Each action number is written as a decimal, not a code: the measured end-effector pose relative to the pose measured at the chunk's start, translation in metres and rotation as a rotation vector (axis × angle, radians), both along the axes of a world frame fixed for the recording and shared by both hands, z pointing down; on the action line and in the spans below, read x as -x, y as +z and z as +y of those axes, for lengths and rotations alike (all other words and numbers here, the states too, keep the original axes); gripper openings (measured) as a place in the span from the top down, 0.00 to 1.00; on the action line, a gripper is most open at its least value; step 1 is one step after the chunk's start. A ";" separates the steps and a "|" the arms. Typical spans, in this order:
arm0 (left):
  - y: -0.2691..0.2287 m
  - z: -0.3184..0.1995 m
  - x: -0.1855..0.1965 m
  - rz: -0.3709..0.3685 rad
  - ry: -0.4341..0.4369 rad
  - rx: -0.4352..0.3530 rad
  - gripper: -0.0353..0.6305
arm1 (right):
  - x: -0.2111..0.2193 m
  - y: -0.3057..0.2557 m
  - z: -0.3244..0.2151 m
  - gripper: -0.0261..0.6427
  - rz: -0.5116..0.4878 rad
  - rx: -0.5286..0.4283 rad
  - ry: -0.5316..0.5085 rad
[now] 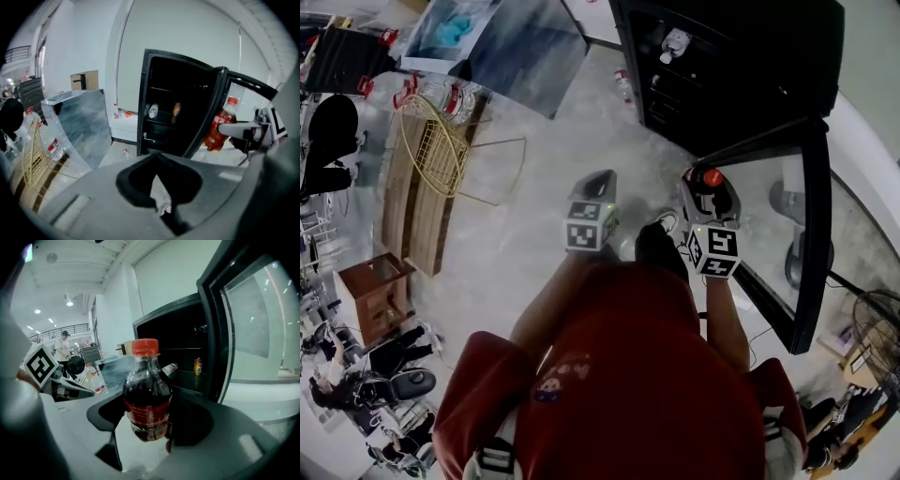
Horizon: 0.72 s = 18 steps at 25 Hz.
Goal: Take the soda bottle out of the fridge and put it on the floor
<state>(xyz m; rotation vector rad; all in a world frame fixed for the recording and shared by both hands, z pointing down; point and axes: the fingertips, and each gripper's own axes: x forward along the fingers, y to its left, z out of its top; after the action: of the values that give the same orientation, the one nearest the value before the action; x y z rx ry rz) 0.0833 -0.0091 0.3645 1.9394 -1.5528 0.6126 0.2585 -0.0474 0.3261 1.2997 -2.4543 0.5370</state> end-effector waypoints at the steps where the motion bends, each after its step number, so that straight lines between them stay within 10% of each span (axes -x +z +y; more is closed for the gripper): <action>1: -0.001 0.005 0.006 0.005 -0.011 -0.007 0.95 | 0.005 -0.001 0.005 0.52 -0.001 -0.005 -0.003; 18: -0.024 0.138 0.173 0.003 -0.114 -0.089 0.95 | 0.178 0.003 0.140 0.52 0.005 0.014 -0.109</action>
<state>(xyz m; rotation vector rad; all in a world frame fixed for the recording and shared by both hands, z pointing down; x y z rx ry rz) -0.0896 0.1287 0.3404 1.8996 -1.7018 0.4997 0.0802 0.0924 0.3289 1.1532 -2.4956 0.5211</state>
